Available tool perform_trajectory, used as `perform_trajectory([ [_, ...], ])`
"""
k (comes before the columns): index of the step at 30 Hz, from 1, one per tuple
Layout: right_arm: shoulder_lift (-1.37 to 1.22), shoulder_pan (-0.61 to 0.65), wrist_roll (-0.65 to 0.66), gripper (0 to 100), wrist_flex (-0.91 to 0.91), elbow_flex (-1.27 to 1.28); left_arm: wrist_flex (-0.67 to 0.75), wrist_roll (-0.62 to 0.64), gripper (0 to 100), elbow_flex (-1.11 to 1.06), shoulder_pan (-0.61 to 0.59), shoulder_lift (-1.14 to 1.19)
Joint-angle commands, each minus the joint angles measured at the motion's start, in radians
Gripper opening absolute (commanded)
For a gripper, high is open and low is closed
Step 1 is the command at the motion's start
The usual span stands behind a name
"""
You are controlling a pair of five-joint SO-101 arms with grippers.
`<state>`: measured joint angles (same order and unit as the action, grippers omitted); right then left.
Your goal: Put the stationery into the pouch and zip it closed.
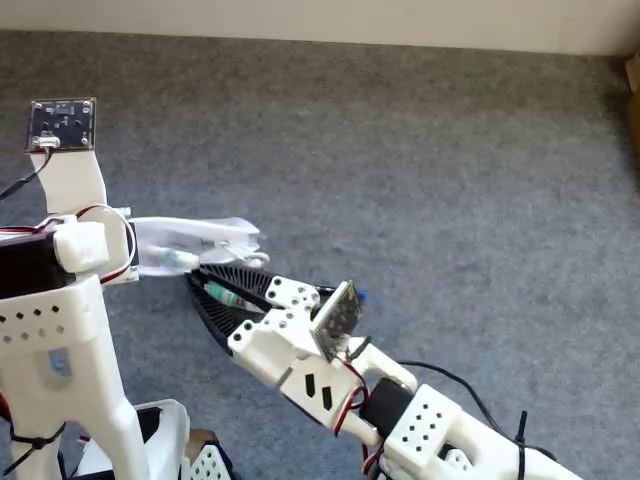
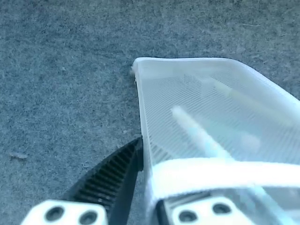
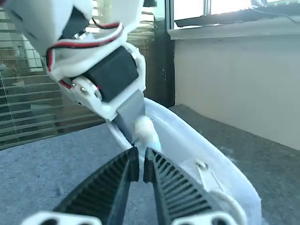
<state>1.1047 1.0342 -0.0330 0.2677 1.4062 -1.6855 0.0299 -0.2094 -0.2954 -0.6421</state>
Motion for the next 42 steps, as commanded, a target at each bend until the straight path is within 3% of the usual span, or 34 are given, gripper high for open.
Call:
perform_trajectory([
  [1,-0.008,0.010,0.012,1.1,-0.036,-0.019,0.014,0.012,1,0.005,0.018,-0.015],
  [13,0.073,0.010,0.011,1.1,-0.056,-0.012,0.012,0.012,1,0.004,0.015,-0.015],
  [20,0.297,0.005,0.006,1.1,-0.498,-0.065,0.017,0.014,1,0.012,0.010,-0.015],
  [29,0.364,-0.291,0.011,1.1,-0.894,-0.285,0.018,0.014,1,0.015,-0.039,-0.015],
  [34,0.363,-0.383,0.012,1.1,-0.914,-0.340,0.018,0.014,1,0.010,-0.116,-0.015],
  [42,0.151,-0.394,0.011,1.1,-0.915,-0.346,0.018,0.014,1,0.007,-0.249,-0.015],
])
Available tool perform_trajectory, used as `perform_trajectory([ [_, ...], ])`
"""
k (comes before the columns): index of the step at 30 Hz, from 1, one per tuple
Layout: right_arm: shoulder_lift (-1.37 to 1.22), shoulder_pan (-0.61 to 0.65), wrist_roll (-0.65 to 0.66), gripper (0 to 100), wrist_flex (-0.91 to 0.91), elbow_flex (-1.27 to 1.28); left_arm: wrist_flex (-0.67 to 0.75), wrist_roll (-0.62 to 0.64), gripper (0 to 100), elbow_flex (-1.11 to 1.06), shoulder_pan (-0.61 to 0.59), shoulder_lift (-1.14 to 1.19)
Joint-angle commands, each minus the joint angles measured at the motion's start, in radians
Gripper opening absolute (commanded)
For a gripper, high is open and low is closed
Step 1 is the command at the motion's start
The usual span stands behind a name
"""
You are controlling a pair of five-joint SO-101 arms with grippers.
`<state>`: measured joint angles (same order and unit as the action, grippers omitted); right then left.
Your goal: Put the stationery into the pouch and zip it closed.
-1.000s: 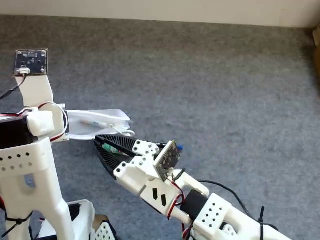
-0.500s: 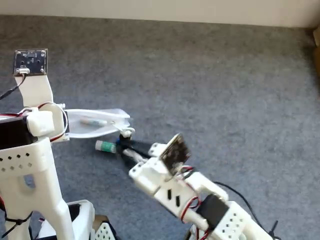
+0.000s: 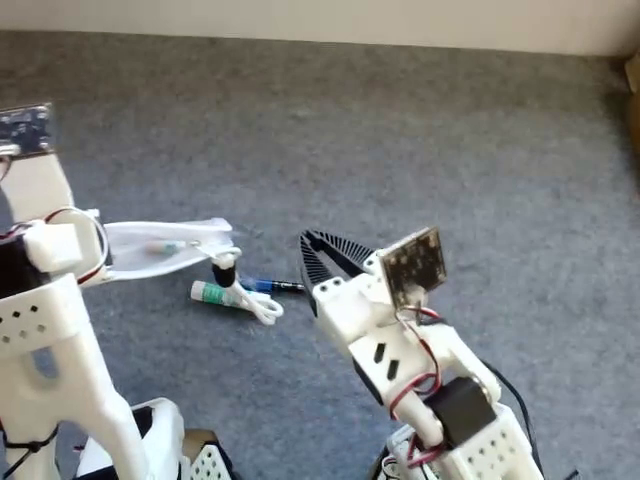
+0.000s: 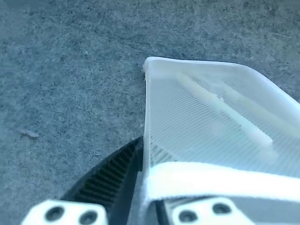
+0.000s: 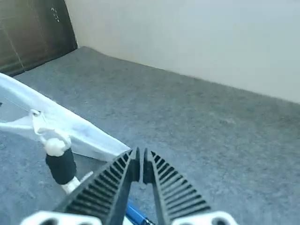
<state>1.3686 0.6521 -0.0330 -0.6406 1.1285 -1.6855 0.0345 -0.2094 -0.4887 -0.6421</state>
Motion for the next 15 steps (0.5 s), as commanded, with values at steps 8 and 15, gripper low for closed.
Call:
perform_trajectory([
  [8,-0.426,-0.064,-0.075,1.1,-0.042,-0.193,0.012,0.009,1,0.004,-0.085,-0.015],
  [15,-0.593,-0.113,-0.290,1.1,-0.226,-0.397,0.017,0.009,1,-0.010,-0.102,-0.015],
])
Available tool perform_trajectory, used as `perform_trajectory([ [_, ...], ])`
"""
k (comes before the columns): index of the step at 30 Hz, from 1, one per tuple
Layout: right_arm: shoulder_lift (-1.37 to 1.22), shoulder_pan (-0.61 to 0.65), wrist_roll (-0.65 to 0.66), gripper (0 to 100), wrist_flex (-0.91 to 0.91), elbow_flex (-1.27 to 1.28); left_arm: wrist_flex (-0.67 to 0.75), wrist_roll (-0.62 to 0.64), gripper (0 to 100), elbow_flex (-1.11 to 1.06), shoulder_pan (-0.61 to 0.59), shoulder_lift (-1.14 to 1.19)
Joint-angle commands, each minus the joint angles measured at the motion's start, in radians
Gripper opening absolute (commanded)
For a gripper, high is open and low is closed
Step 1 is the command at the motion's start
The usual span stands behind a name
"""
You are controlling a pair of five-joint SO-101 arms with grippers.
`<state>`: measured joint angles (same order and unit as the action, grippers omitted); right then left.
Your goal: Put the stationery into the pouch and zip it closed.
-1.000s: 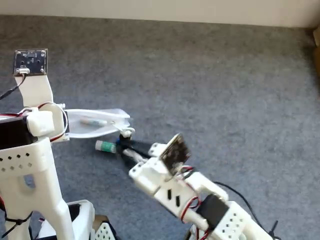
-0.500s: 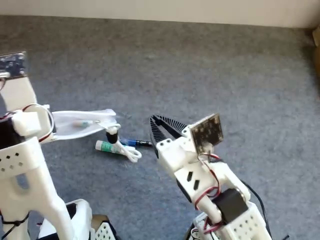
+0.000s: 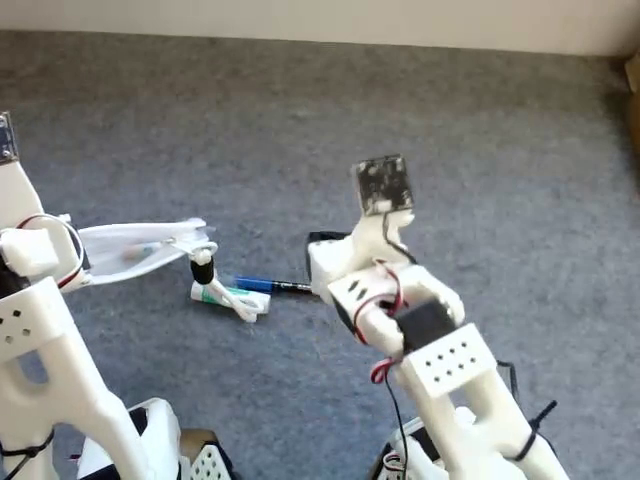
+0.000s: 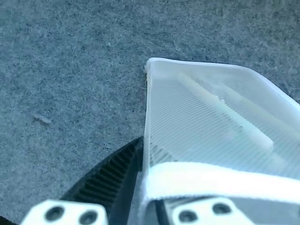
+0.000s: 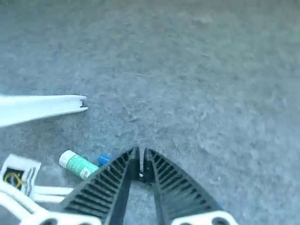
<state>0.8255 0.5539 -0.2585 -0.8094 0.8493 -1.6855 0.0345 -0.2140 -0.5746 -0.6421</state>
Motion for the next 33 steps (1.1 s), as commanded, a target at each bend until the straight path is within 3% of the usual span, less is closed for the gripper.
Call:
perform_trajectory([
  [1,-0.079,-0.015,-0.084,1.1,-0.070,-0.134,0.018,0.009,1,-0.012,-0.015,-0.015],
  [5,-0.203,-0.027,-0.164,1.5,-0.074,-0.189,0.018,0.009,1,-0.019,-0.015,-0.015],
  [12,-0.414,-0.065,-0.325,15.9,-0.139,-0.297,0.018,0.009,1,-0.019,-0.015,-0.015],
  [23,-0.757,-0.033,-0.689,16.3,-0.255,-0.541,0.018,0.009,1,-0.022,-0.013,-0.015],
  [33,-0.923,-0.025,-0.825,16.3,-0.228,-0.615,0.018,0.009,1,-0.022,-0.013,-0.015],
])
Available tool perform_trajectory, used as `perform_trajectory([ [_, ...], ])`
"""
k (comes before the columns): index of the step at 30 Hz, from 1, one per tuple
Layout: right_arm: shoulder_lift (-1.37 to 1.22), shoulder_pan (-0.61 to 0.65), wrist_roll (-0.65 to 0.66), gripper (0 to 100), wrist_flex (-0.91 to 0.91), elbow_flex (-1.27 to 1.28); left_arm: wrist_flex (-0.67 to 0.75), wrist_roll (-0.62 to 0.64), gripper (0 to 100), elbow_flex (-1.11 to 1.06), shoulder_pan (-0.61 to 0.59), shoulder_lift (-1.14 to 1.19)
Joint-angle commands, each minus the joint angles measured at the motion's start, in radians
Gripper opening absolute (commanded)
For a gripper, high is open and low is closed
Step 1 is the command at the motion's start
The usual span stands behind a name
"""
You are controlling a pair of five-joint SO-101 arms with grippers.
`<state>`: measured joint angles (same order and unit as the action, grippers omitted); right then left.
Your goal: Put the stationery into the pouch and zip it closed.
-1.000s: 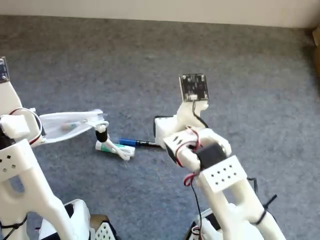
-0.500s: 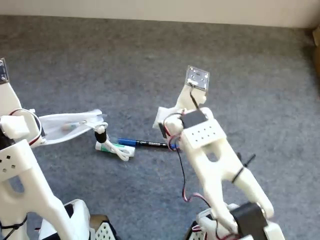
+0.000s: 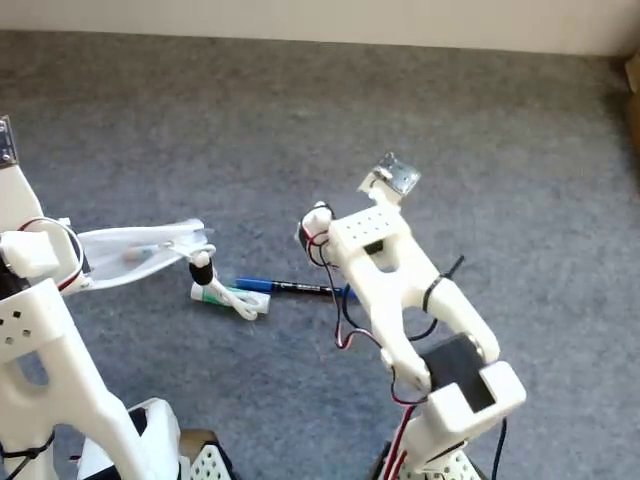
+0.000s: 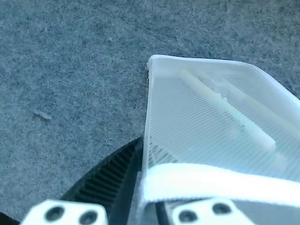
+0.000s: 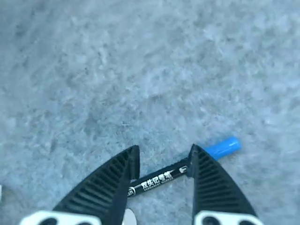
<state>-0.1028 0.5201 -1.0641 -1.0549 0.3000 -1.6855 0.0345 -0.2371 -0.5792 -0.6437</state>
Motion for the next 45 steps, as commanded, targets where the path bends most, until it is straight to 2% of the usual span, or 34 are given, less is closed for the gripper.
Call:
perform_trajectory([
  [1,-0.005,0.008,-0.025,16.3,0.018,-0.067,0.018,0.009,1,0.001,-0.008,-0.013],
  [8,-0.041,-0.012,-0.063,16.3,0.101,-0.061,0.018,0.009,1,0.001,-0.008,-0.013],
  [14,-0.064,-0.022,-0.069,16.3,0.104,-0.061,0.018,0.008,1,-0.001,-0.008,-0.013],
  [20,-0.019,-0.024,-0.069,16.3,-0.005,-0.067,0.018,0.008,1,-0.001,-0.012,-0.013],
  [30,0.053,-0.012,-0.069,16.3,-0.015,-0.062,0.018,0.008,1,-0.001,-0.008,-0.013],
  [34,0.053,-0.001,-0.061,16.3,-0.110,-0.125,0.018,0.008,1,-0.001,-0.010,-0.013],
  [40,0.047,-0.001,-0.060,16.0,-0.400,-0.340,0.018,0.008,1,-0.002,-0.010,-0.013],
  [45,0.024,0.005,-0.060,16.0,-0.398,-0.374,0.018,0.008,1,-0.002,-0.010,-0.013],
])
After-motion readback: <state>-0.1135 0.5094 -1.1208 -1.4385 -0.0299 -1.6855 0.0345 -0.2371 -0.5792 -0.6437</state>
